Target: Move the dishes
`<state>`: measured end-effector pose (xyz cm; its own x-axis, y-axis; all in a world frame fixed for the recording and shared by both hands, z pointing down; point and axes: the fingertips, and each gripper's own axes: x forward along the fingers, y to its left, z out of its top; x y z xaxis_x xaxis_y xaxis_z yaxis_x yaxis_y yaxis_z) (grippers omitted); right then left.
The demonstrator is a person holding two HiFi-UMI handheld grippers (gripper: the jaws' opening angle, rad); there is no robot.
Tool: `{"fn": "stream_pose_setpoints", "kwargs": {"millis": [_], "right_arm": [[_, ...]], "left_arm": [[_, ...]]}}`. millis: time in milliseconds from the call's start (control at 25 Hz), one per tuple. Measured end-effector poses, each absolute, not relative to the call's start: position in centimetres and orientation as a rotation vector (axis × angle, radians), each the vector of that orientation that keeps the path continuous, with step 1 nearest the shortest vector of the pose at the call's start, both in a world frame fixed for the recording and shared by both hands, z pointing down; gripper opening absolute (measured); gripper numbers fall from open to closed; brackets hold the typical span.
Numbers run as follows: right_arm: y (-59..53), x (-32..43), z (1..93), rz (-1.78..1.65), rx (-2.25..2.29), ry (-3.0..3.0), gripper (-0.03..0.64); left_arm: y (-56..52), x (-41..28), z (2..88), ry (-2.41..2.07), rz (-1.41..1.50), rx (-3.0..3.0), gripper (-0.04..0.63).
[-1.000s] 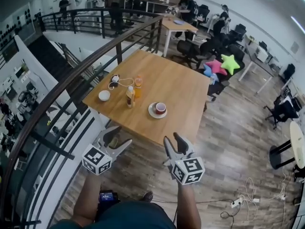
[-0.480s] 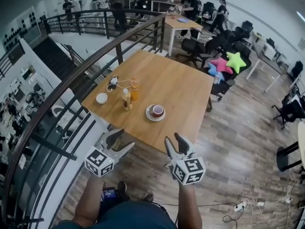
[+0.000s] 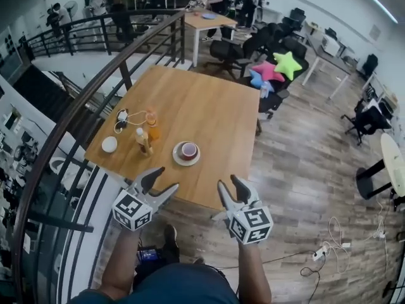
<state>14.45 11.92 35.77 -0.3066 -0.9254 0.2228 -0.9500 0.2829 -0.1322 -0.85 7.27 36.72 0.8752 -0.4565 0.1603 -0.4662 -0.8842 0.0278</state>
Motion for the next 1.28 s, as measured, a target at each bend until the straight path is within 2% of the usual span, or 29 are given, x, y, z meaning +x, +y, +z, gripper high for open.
{"fn": "stream_pose_setpoints", "kwargs": {"millis": [600, 1280], "right_arm": [[1.0, 14.6, 35.0, 0.354, 2.023, -2.195, 0.15], [-4.5, 13.2, 35.3, 0.355, 1.998, -2.132, 0.15]], "left_arm": [[-7.2, 0.6, 37.4, -0.42, 0.178, 3.03, 0.264], [-12.2, 0.2, 39.8, -0.364, 0.168, 2.989, 0.264]]}}
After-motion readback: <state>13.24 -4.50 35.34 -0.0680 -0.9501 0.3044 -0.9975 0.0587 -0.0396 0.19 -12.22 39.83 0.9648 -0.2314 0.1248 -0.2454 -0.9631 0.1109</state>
